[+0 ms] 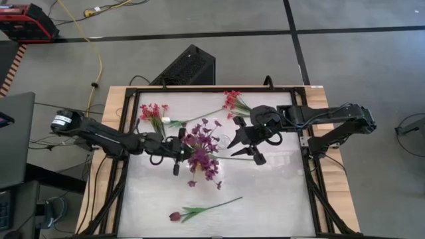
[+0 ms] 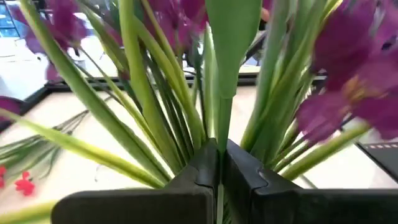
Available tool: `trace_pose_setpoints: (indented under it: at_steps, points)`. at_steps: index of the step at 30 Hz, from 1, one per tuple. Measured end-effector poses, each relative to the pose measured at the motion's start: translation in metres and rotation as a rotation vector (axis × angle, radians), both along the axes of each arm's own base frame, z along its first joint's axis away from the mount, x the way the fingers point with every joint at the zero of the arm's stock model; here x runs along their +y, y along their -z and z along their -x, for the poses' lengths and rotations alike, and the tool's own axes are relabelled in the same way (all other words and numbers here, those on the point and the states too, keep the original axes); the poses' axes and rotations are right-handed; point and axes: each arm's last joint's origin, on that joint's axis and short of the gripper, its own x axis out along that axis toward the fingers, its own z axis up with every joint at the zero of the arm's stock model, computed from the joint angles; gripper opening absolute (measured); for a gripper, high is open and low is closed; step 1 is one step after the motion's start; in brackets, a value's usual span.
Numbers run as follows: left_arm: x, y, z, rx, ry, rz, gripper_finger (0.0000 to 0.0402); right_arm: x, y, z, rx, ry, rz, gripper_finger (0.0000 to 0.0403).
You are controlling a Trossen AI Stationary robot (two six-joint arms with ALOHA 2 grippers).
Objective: Sort flowers into vase by color
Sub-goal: Put the top red tulip into the yellow vase
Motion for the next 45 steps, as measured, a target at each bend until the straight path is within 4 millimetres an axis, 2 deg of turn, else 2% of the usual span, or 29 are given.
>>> trace_pose_setpoints:
  at_steps: [8, 13, 17, 21, 27, 31, 35, 41, 45]
  points:
    - [-0.004, 0.022, -0.014, 0.03, 0.037, -0.016, 0.0, 0.003, 0.03, 0.004, 0.025, 0.016, -0.042, 0.0164]
    - [-0.004, 0.026, -0.016, 0.032, 0.038, -0.035, 0.0, 0.01, 0.048, 0.004, 0.062, 0.027, -0.091, 0.0164]
    - [-0.003, 0.025, -0.016, 0.035, 0.016, -0.039, 0.0003, 0.024, 0.057, 0.006, 0.099, -0.007, -0.106, 0.0164]
    - [-0.003, 0.022, -0.013, 0.031, 0.018, -0.068, 0.0026, 0.042, 0.066, 0.009, 0.074, -0.066, -0.115, 0.0164]
    - [-0.005, 0.014, -0.005, 0.057, 0.047, -0.07, 0.0077, 0.07, 0.078, 0.011, 0.127, -0.111, -0.144, 0.0164]
    - [-0.004, 0.006, 0.004, 0.081, 0.047, -0.061, 0.0103, 0.086, 0.092, 0.004, 0.159, -0.125, -0.149, 0.0164]
    - [-0.003, -0.01, 0.012, 0.004, 0.047, -0.069, 0.0113, 0.098, 0.109, -0.007, 0.194, -0.124, -0.161, 0.0164]
    - [-0.002, -0.028, 0.022, -0.087, 0.065, -0.099, 0.0114, 0.104, 0.13, -0.021, 0.247, -0.085, -0.195, 0.0164]
    - [0.0, -0.029, 0.033, -0.014, 0.071, -0.126, 0.0114, 0.108, 0.142, -0.032, 0.225, -0.084, -0.21, 0.0164]
